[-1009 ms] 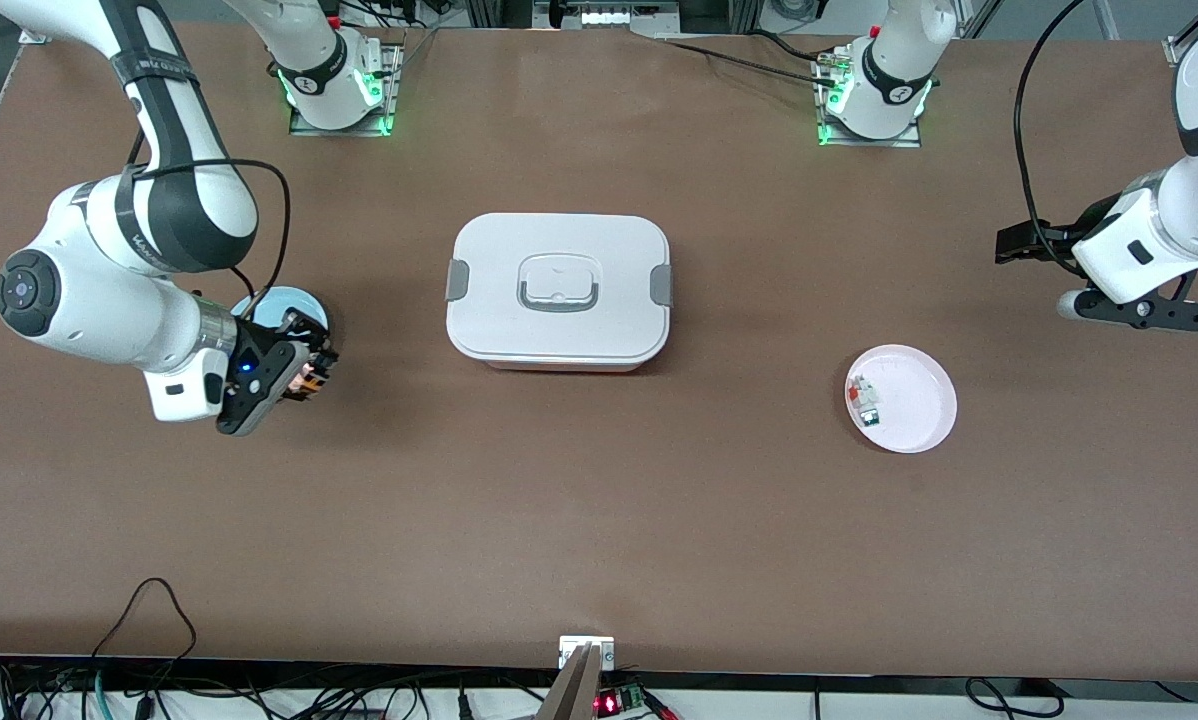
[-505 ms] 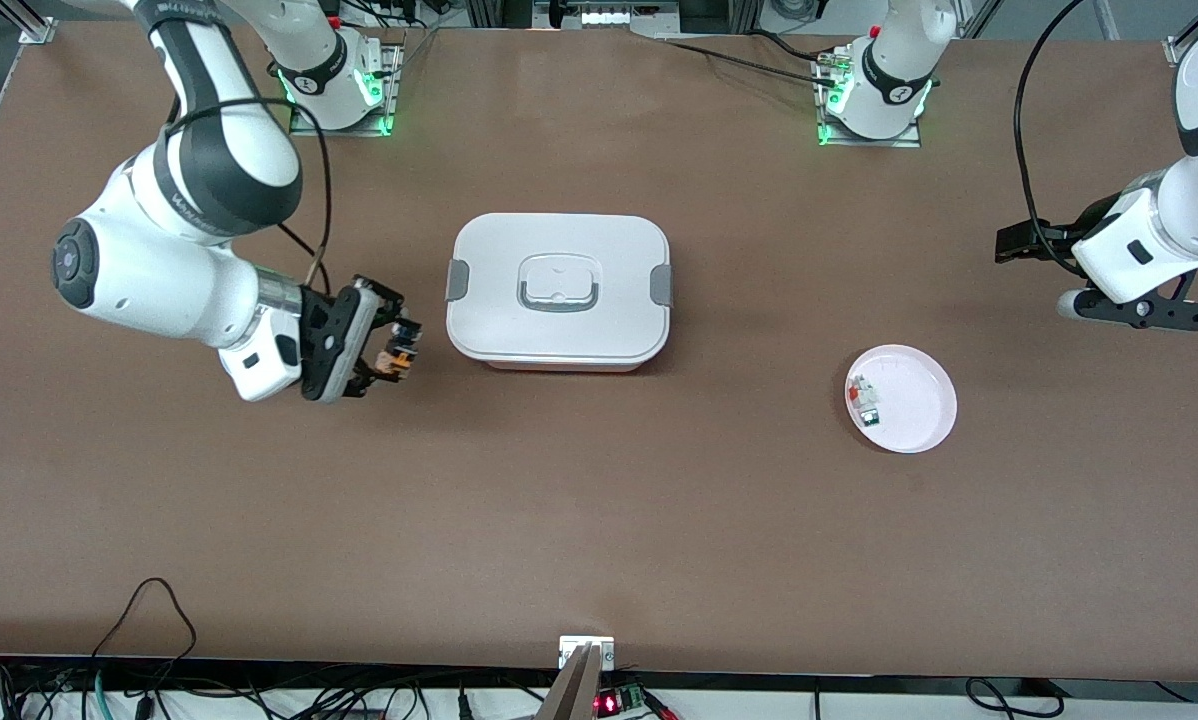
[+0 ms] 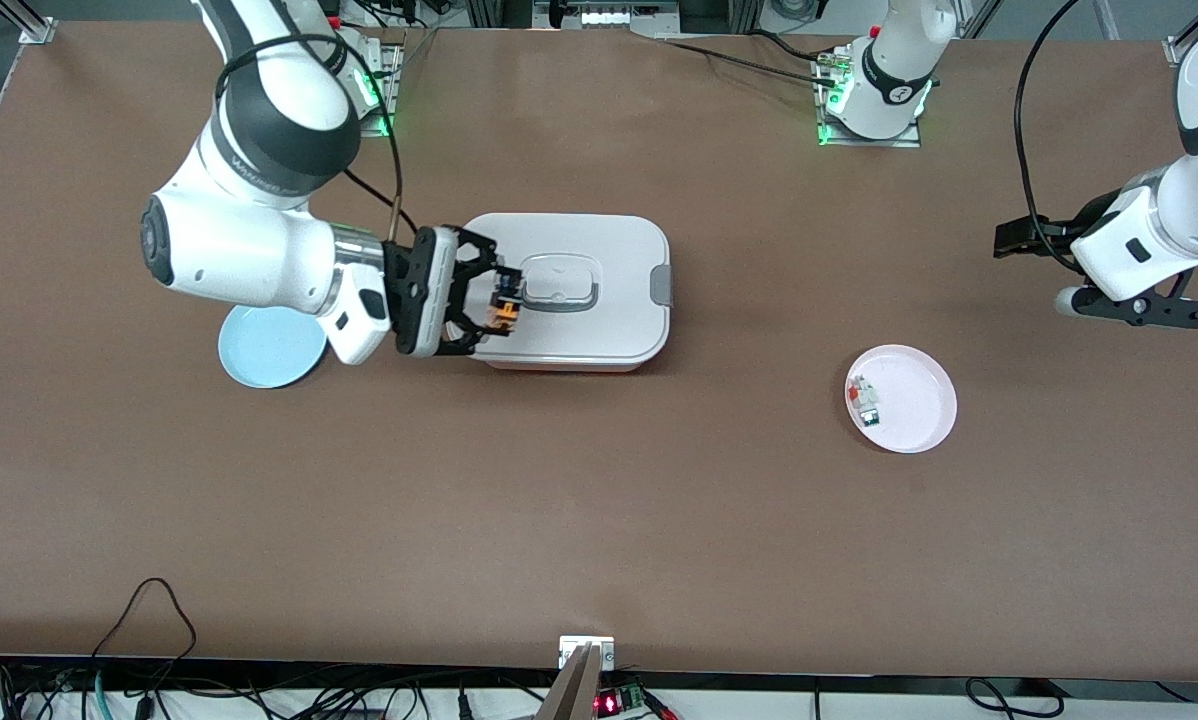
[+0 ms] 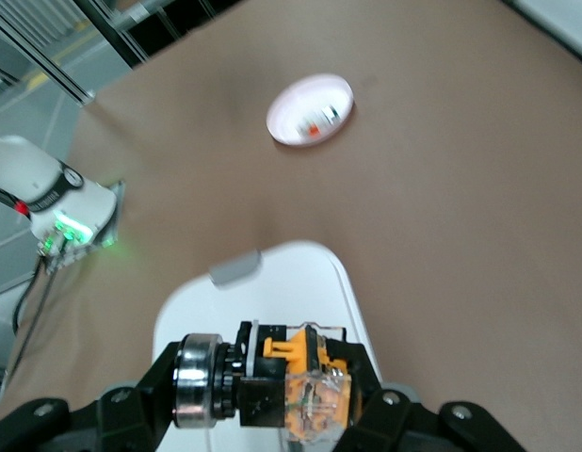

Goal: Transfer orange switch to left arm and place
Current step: 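Raise the switch above the box while the left gripper reaches toward it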

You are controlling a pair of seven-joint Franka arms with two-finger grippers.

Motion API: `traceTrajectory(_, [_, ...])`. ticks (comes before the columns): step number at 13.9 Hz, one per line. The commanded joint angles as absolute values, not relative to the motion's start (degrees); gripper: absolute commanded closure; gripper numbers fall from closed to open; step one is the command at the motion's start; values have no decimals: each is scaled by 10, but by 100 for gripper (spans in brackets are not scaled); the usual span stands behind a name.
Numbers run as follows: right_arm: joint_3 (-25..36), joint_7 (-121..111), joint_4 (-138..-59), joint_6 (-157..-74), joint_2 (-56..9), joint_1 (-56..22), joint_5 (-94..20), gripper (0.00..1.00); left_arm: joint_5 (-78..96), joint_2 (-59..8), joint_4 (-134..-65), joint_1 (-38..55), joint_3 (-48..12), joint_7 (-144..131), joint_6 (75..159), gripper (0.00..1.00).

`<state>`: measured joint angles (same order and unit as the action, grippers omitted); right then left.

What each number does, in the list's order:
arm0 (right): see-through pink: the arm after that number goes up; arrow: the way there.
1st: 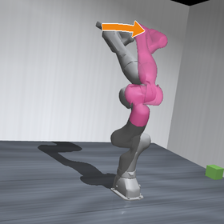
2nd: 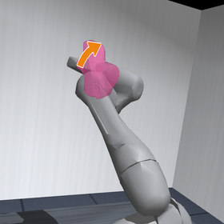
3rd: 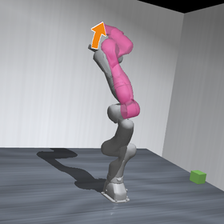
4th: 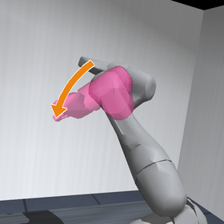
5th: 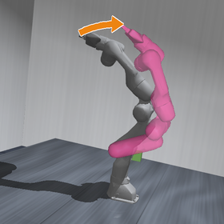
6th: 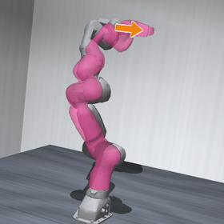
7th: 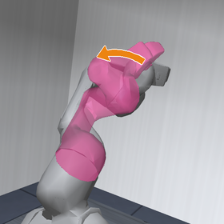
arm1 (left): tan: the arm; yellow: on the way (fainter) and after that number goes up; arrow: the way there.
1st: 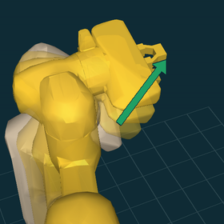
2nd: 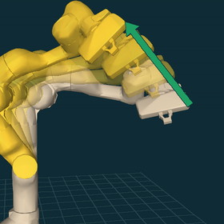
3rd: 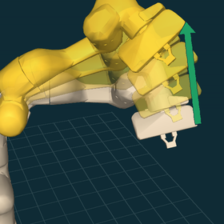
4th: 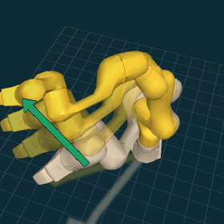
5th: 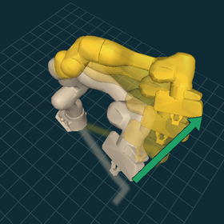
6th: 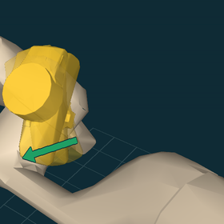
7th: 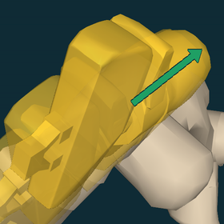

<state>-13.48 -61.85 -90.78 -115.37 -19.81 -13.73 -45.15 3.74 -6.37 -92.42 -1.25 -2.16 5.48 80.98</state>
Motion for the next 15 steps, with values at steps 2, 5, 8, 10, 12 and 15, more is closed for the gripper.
traceTrajectory(2, [-129, -626, -870, -1220, -202, -199, -518, 98, 204, -62, -904, -57, -18, 74, 788, 0])
traceTrajectory(5, [-129, -616, -862, -1301, -206, -244, -565, 98, 357, -65, -910, -71, -20, 77, 776, 0])
traceTrajectory(8, [-129, -619, -861, -1370, -214, -291, -646, 98, 544, -90, -924, -73, -18, 120, 779, 0])
traceTrajectory(10, [-129, -617, -861, -1404, -216, -310, -650, 98, 621, -98, -940, -72, -19, 126, 779, 1])
traceTrajectory(12, [-129, -617, -860, -1448, -218, -333, -667, 98, 699, -98, -981, -69, -27, 128, 801, 1])
traceTrajectory(15, [-129, -620, -860, -1492, -217, -363, -698, 98, 784, -95, -1061, -66, -53, 115, 879, 1])
